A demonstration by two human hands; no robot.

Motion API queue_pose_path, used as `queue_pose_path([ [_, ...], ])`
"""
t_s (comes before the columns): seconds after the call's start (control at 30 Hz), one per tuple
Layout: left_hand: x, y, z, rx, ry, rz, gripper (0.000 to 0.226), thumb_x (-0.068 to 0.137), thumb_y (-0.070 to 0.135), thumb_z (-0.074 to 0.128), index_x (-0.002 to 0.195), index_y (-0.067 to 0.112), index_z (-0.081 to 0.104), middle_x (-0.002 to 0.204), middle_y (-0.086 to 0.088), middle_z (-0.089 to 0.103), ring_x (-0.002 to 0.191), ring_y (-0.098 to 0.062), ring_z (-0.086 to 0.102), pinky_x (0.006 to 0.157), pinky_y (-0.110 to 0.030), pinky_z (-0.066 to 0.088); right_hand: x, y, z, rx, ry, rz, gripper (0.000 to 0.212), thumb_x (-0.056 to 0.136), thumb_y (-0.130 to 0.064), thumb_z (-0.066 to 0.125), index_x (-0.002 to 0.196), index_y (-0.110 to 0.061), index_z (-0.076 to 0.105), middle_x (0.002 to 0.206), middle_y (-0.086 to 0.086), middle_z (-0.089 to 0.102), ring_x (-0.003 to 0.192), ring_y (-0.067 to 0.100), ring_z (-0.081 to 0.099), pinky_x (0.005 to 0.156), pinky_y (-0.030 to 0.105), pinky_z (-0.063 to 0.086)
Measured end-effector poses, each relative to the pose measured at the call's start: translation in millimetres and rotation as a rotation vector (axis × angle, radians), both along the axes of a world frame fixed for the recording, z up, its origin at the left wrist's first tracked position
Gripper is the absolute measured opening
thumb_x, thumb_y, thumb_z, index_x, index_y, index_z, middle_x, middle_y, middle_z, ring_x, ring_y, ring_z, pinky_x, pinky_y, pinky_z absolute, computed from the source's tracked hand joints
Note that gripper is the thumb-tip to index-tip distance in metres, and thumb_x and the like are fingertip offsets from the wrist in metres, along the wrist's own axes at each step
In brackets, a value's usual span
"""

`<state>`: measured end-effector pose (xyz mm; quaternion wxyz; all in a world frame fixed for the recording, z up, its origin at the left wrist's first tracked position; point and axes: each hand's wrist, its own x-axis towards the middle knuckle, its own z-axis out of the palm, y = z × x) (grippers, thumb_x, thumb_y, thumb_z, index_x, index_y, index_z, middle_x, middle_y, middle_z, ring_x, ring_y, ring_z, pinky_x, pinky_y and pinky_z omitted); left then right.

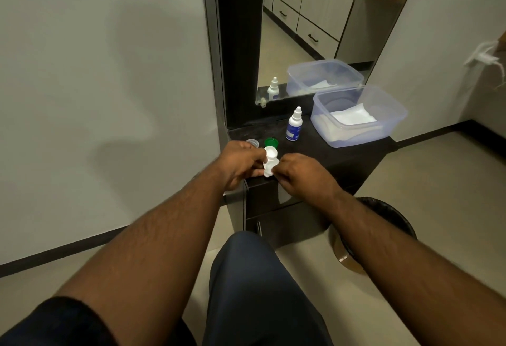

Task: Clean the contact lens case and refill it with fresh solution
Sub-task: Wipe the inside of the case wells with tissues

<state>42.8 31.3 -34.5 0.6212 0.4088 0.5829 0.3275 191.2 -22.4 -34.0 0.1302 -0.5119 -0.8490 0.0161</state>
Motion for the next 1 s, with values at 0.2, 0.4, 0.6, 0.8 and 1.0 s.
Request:
queue_pose_path([
  [0.2, 2, -1, -1, 0.038, 0.038, 0.036, 0.004, 0.080, 0.000, 0.066, 0.080, 0.003, 0.067, 0.076, -0.013, 0.069, 0.054, -0.013, 0.066, 0.055, -0.026, 0.057, -36, -5, -5, -0.038, 0.304, -0.416, 0.017, 0.088, -0.021, 0.061, 0.086, -0.007, 0.070, 0.080, 0.004, 0.063, 0.071, 0.014, 0.056, 0.065, 0.025, 0.041],
  [0.4, 0, 0, 1, 0.029, 0.047, 0.031, 0.010, 0.080, 0.000, 0.062, 0.089, 0.002, 0.067, 0.075, -0.012, 0.065, 0.056, -0.014, 0.060, 0.052, -0.024, 0.056, -64, 8, -6, -0.214, 0.793, -0.871, 0.012, 0.083, -0.017, 0.066, 0.086, -0.007, 0.071, 0.082, 0.008, 0.070, 0.070, 0.016, 0.061, 0.059, 0.028, 0.046],
  [0.6, 0, 0, -1, -0.027, -0.048, 0.045, 0.021, 0.078, -0.007, 0.060, 0.099, -0.004, 0.065, 0.075, -0.018, 0.067, 0.054, -0.021, 0.067, 0.056, -0.029, 0.059, -31, -12, 0, -0.583, 2.082, -0.873, 0.011, 0.083, -0.004, 0.063, 0.093, -0.006, 0.066, 0.077, 0.009, 0.066, 0.064, 0.015, 0.063, 0.057, 0.026, 0.054],
  [0.8, -3, 1, 0, -0.041, -0.122, 0.019, 0.027, 0.083, -0.002, 0.066, 0.110, 0.001, 0.063, 0.095, -0.018, 0.071, 0.081, -0.023, 0.073, 0.064, -0.029, 0.061, 2, -7, 13, -0.364, 1.612, -0.655, 0.009, 0.088, -0.005, 0.061, 0.092, -0.009, 0.068, 0.100, 0.010, 0.067, 0.077, 0.019, 0.065, 0.074, 0.029, 0.056],
  [1.0, -4, -4, 2, -0.013, -0.146, -0.005, 0.029, 0.085, -0.003, 0.060, 0.114, -0.002, 0.062, 0.096, -0.019, 0.072, 0.084, -0.027, 0.073, 0.072, -0.033, 0.061, 11, 18, 24, -0.092, 0.288, -0.038, 0.021, 0.087, -0.015, 0.065, 0.107, -0.014, 0.071, 0.100, 0.000, 0.064, 0.092, 0.010, 0.059, 0.079, 0.020, 0.045],
])
